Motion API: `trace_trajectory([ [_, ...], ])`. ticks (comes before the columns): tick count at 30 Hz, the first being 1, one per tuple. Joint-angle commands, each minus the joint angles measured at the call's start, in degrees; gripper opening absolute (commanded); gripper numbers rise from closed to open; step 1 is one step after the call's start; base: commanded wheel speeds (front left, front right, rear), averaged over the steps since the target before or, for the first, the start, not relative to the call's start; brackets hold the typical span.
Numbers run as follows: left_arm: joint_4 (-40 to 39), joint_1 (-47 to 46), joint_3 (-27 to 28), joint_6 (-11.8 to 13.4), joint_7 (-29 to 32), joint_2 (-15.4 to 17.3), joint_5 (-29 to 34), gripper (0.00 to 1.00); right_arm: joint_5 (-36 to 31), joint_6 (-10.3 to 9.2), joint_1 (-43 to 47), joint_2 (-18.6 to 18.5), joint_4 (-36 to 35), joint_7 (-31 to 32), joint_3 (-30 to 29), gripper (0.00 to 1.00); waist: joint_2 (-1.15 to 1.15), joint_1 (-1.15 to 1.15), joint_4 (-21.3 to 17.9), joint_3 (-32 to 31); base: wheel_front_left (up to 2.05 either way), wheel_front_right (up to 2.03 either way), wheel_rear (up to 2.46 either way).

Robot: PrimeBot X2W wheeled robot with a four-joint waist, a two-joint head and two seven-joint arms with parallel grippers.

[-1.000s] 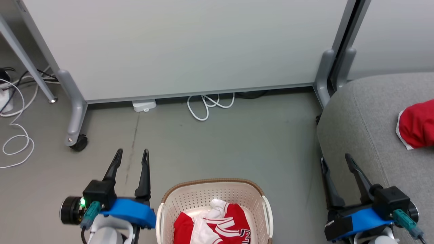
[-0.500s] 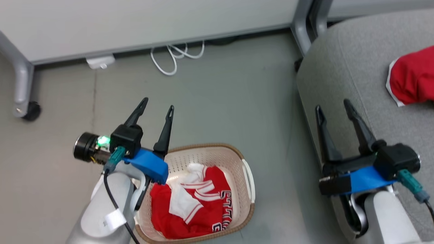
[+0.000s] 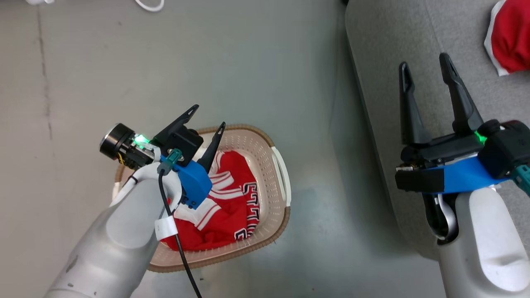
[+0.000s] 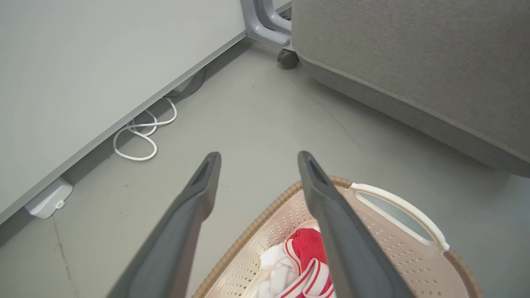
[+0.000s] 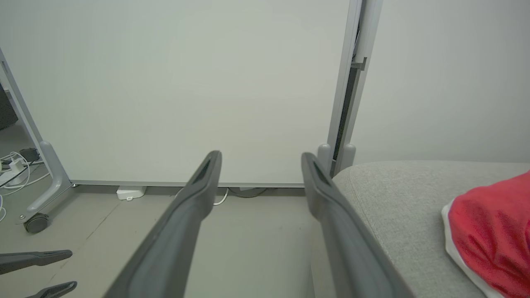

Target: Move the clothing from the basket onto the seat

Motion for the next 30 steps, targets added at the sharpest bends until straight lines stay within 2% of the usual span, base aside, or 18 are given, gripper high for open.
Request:
trace_trajectory([
  [1, 1.4, -1.93, -1.68, -0.05, -0.14, 0.57, -0.44, 1.0, 0.35, 0.01, -1.5, 0.09, -0.39, -0.21, 0.24, 1.0, 0.0, -0.02, -1.45, 3.72, 0.0, 0.0, 0.0],
  [13, 12.92, -11.08, -21.89, -0.05, 2.06, 1.44, -4.59, 1.0, 1.99, 0.01, -6.32, 0.09, -2.52, -0.21, 2.16, 1.0, 0.0, -0.02, -3.89, 13.81, 0.0, 0.0, 0.0],
  [20, 15.39, -12.72, -34.14, -0.05, 7.87, 2.84, -10.26, 1.0, 2.16, 0.01, -7.91, 0.09, -3.71, -0.21, 2.32, 1.0, 0.0, -0.02, -5.07, 18.66, 0.0, 0.0, 0.0],
  [26, 15.39, -13.12, -37.16, -0.05, 14.14, 4.86, -9.8, 1.0, 2.29, 0.01, -8.94, 0.09, -4.98, -0.21, 2.75, 1.0, 0.0, -0.02, -5.95, 22.48, 0.0, 0.0, 0.0],
  [30, 14.53, -11.86, -37.28, -0.05, 18.21, 6.08, -5.01, 1.0, 2.21, 0.01, -9.23, 0.1, -5.82, -0.21, 2.96, 1.0, 0.0, -0.02, -6.38, 24.7, 0.0, 0.0, 0.0],
])
